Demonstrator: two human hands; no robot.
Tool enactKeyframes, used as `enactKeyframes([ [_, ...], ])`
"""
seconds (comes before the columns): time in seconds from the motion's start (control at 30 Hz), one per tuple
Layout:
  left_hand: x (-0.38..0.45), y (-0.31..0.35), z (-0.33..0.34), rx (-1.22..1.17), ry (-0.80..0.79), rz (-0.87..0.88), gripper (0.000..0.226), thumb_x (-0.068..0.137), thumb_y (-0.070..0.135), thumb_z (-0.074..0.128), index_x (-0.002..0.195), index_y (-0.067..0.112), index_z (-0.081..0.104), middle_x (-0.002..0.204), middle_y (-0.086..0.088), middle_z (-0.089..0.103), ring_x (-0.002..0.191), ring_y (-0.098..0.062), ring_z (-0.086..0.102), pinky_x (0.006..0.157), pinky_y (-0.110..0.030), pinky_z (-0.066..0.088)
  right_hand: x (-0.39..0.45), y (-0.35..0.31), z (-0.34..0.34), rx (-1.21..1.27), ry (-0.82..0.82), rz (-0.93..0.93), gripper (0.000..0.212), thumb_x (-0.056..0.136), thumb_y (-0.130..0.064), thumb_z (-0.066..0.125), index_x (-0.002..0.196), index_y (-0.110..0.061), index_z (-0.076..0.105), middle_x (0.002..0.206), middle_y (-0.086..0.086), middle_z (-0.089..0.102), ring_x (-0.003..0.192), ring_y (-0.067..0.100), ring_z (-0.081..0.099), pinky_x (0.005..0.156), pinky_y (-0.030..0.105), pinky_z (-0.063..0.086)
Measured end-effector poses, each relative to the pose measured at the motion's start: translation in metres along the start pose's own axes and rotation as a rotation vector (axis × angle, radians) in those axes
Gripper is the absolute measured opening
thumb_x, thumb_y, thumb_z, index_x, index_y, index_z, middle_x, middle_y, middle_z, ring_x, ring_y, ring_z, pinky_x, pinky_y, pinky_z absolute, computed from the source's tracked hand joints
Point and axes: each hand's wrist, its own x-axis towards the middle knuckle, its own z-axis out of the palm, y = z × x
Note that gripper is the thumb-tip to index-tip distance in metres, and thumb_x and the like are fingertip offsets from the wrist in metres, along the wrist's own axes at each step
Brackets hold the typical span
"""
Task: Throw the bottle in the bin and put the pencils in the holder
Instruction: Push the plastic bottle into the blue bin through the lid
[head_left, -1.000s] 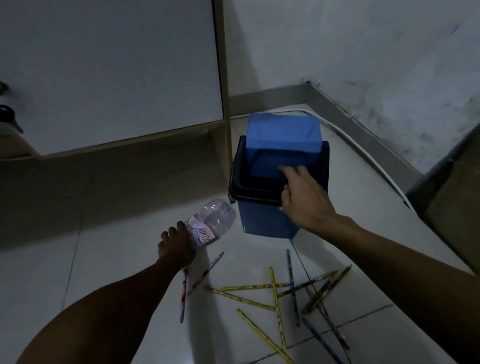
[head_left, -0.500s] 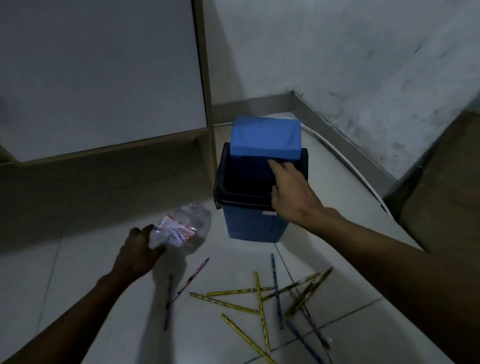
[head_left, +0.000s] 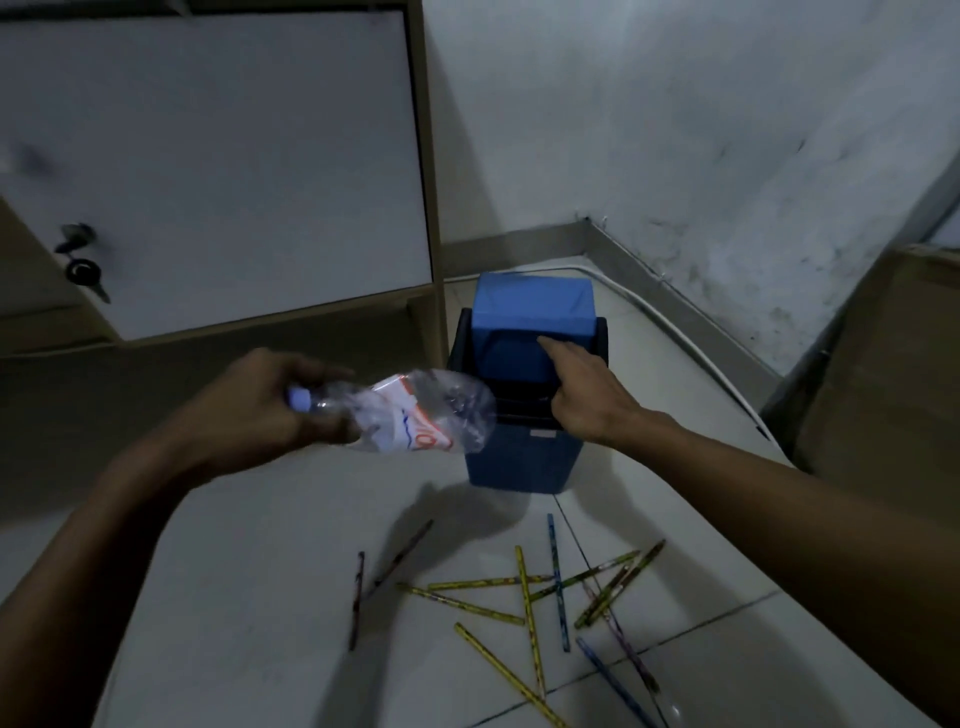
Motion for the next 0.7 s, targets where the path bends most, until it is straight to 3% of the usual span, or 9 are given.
enactKeyframes([
  [0.1, 0.013, 0.023, 0.002, 0.030, 0.060, 0.047, 0.042, 0.078, 0.031, 0.075, 0.119, 0.027, 0.066, 0.107, 0.012, 0.066, 0.086, 0.011, 0.058, 0.070, -0.011, 0.039, -0.004, 0.002, 0.000, 0.005, -0.032, 0.013, 0.078, 0.084, 0.006, 0.052, 0.153, -0.009, 0.018, 0.151, 0.017, 0.033, 0.134, 0.035, 0.040, 0.110, 0.041, 0.037],
  [0.2, 0.038, 0.040, 0.022, -0.011, 0.065, 0.027, 0.040, 0.083, 0.034, 0.070, 0.119, 0.016, 0.068, 0.099, 0.000, 0.068, 0.070, 0.002, 0.052, 0.059, -0.019, 0.038, -0.009, 0.003, -0.001, 0.043, -0.021, 0.018, 0.083, 0.084, 0.008, 0.052, 0.154, -0.009, 0.013, 0.155, 0.015, 0.028, 0.139, 0.033, 0.034, 0.114, 0.037, 0.031],
  [0.3, 0.067, 0.046, 0.043, -0.084, 0.077, -0.028, 0.037, 0.083, 0.038, 0.068, 0.102, 0.007, 0.073, 0.070, -0.001, 0.062, 0.057, -0.010, 0.051, 0.050, -0.023, 0.038, -0.013, 0.005, -0.002, 0.069, -0.020, 0.013, 0.089, 0.081, 0.009, 0.053, 0.155, -0.012, 0.008, 0.157, 0.013, 0.025, 0.141, 0.031, 0.032, 0.115, 0.035, 0.029],
  [0.43, 0.096, 0.052, 0.070, -0.080, 0.074, -0.069, 0.044, 0.086, 0.043, 0.064, 0.083, -0.001, 0.067, 0.060, -0.006, 0.058, 0.045, -0.013, 0.050, 0.041, -0.020, 0.037, -0.014, 0.008, -0.001, 0.082, -0.023, 0.004, 0.096, 0.079, 0.009, 0.057, 0.155, -0.014, 0.003, 0.156, 0.013, 0.023, 0.140, 0.030, 0.033, 0.115, 0.041, 0.033],
  [0.57, 0.117, 0.059, 0.092, -0.090, 0.105, -0.047, 0.031, 0.088, 0.039, 0.063, 0.074, 0.012, 0.058, 0.062, 0.000, 0.057, 0.050, -0.009, 0.052, 0.045, -0.017, 0.039, -0.014, 0.009, 0.000, 0.104, -0.017, 0.004, 0.097, 0.079, 0.011, 0.058, 0.155, -0.015, 0.005, 0.158, 0.009, 0.022, 0.139, 0.028, 0.035, 0.113, 0.040, 0.037],
  [0.7, 0.131, 0.068, 0.113, -0.038, 0.075, 0.041, 0.029, 0.085, 0.042, 0.067, 0.093, 0.017, 0.055, 0.073, 0.008, 0.055, 0.066, -0.003, 0.054, 0.054, -0.017, 0.041, -0.012, 0.014, 0.003, 0.161, -0.011, 0.014, 0.097, 0.077, 0.010, 0.058, 0.155, -0.018, 0.008, 0.153, 0.008, 0.027, 0.137, 0.027, 0.037, 0.112, 0.043, 0.039],
])
